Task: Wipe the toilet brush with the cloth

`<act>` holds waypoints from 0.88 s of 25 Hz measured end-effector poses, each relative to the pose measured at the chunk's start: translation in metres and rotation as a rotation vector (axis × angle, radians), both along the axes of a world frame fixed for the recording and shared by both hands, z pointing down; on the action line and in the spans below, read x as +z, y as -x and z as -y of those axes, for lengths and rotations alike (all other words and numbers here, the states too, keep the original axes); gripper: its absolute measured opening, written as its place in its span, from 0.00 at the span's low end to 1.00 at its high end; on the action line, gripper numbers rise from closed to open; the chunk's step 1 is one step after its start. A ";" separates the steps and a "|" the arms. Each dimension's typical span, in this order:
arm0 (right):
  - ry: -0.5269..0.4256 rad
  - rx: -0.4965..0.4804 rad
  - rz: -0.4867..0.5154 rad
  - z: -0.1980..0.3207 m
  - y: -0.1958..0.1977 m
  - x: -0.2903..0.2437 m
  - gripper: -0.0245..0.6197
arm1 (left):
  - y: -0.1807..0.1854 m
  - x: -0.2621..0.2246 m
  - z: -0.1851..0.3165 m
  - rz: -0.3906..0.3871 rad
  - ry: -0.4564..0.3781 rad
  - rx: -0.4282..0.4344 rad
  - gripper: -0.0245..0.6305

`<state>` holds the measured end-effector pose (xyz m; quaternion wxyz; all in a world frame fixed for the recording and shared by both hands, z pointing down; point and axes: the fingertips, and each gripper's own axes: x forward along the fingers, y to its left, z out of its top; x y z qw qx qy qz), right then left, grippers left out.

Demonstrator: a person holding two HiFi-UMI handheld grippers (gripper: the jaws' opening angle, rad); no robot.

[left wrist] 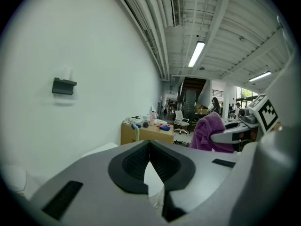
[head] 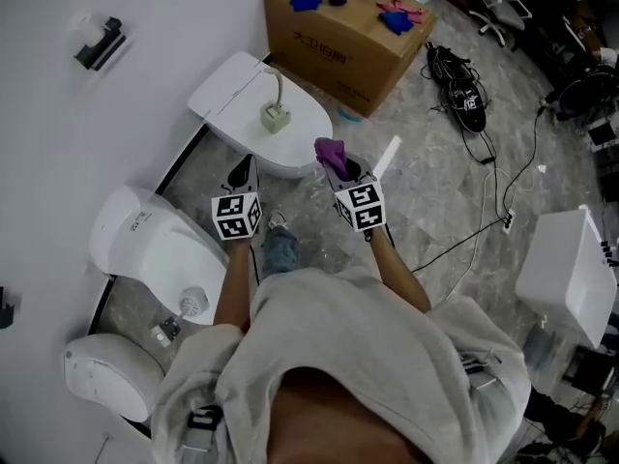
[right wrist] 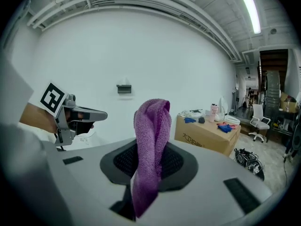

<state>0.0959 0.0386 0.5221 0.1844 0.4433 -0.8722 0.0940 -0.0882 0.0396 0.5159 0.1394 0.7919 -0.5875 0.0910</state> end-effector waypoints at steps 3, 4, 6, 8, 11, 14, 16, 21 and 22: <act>0.001 0.006 -0.016 0.035 0.012 -0.004 0.20 | 0.009 0.000 0.037 -0.021 0.004 0.011 0.07; 0.003 0.008 -0.020 0.046 0.017 -0.005 0.20 | 0.013 0.000 0.049 -0.027 0.006 0.014 0.07; 0.007 0.012 -0.026 0.069 0.030 -0.007 0.20 | 0.024 -0.001 0.072 -0.036 0.010 0.020 0.07; 0.007 0.012 -0.028 0.093 0.043 -0.011 0.20 | 0.036 -0.005 0.097 -0.041 0.007 0.024 0.07; 0.005 0.012 -0.034 0.126 0.062 -0.014 0.20 | 0.053 -0.010 0.133 -0.047 -0.003 0.028 0.07; 0.004 0.018 -0.040 0.154 0.078 -0.014 0.20 | 0.067 -0.010 0.164 -0.055 -0.005 0.039 0.07; 0.007 0.026 -0.041 0.171 0.085 -0.015 0.20 | 0.073 -0.009 0.183 -0.060 -0.002 0.049 0.07; 0.022 0.055 -0.042 0.208 0.096 -0.013 0.20 | 0.082 0.000 0.221 -0.074 0.012 0.079 0.07; 0.024 0.058 -0.041 0.214 0.098 -0.012 0.20 | 0.083 0.003 0.227 -0.077 0.015 0.085 0.07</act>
